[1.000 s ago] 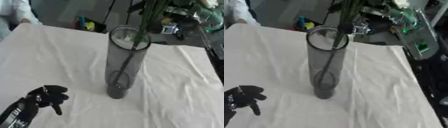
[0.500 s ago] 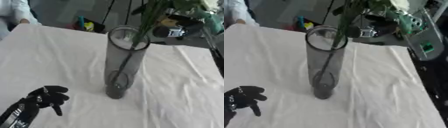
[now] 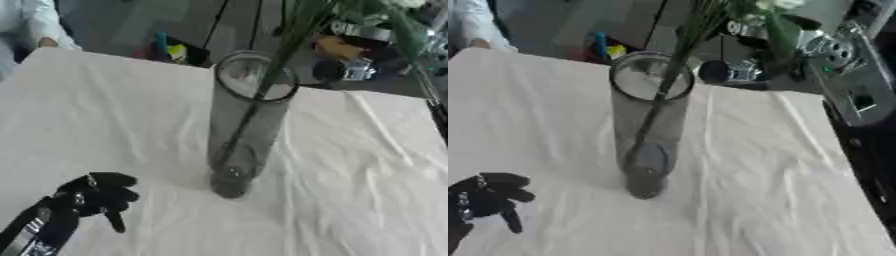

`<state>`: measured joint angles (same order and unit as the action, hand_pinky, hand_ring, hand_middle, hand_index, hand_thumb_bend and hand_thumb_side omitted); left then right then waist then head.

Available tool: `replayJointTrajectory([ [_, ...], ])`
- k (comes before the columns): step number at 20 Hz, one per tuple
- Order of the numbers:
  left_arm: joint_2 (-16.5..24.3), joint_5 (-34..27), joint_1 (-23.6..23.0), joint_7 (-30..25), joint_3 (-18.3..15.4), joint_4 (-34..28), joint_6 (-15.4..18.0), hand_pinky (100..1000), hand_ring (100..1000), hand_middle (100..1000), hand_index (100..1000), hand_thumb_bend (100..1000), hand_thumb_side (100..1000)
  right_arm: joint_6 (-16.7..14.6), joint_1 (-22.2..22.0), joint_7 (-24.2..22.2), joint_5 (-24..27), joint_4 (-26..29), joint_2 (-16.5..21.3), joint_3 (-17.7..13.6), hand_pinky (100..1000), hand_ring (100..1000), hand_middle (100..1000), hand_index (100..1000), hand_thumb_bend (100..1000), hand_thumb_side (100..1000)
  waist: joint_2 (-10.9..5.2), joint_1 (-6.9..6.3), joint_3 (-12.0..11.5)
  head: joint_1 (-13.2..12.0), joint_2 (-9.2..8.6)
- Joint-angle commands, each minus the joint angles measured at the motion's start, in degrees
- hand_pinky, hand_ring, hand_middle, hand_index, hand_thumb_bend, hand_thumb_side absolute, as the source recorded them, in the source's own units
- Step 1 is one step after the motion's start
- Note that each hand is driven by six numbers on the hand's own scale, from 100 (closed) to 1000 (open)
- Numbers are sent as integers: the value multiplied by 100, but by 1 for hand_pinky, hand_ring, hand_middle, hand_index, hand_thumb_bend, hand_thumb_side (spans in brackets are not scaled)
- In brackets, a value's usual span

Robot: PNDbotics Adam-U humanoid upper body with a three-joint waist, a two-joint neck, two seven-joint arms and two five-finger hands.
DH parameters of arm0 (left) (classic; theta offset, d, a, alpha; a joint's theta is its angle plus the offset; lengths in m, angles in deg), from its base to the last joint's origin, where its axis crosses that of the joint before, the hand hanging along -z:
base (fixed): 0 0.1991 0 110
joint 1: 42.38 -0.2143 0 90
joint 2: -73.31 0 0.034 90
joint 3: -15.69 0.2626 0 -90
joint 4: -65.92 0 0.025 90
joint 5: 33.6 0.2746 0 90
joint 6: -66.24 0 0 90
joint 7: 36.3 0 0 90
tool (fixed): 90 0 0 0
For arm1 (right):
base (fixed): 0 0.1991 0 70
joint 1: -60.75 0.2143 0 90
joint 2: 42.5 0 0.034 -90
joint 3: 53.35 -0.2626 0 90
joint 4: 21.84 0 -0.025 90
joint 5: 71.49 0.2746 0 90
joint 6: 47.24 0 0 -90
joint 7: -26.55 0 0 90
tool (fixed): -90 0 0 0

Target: Arrange flowers into the vase.

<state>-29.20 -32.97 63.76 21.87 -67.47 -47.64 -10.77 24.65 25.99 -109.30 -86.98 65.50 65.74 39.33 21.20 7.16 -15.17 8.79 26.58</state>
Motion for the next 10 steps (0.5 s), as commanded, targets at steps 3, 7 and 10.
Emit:
replayJointTrajectory([
  [3,11,26,19,-21,9,-103,16,495,764,798,726,100,1000,-48,-31,15,-38,87,261,-159,934,1000,934,1000,585,1000,-24,-57,13,-22,-88],
  [7,13,25,29,-17,4,-103,26,496,765,798,726,100,1000,-40,-147,63,-44,117,329,-227,933,1000,933,1000,578,1000,-19,-70,21,-25,-71],
  [10,12,24,31,-19,2,-103,33,496,765,799,727,100,1000,-22,-253,104,-37,153,378,-288,933,1000,931,1000,561,1000,-21,-86,18,-30,-56],
])
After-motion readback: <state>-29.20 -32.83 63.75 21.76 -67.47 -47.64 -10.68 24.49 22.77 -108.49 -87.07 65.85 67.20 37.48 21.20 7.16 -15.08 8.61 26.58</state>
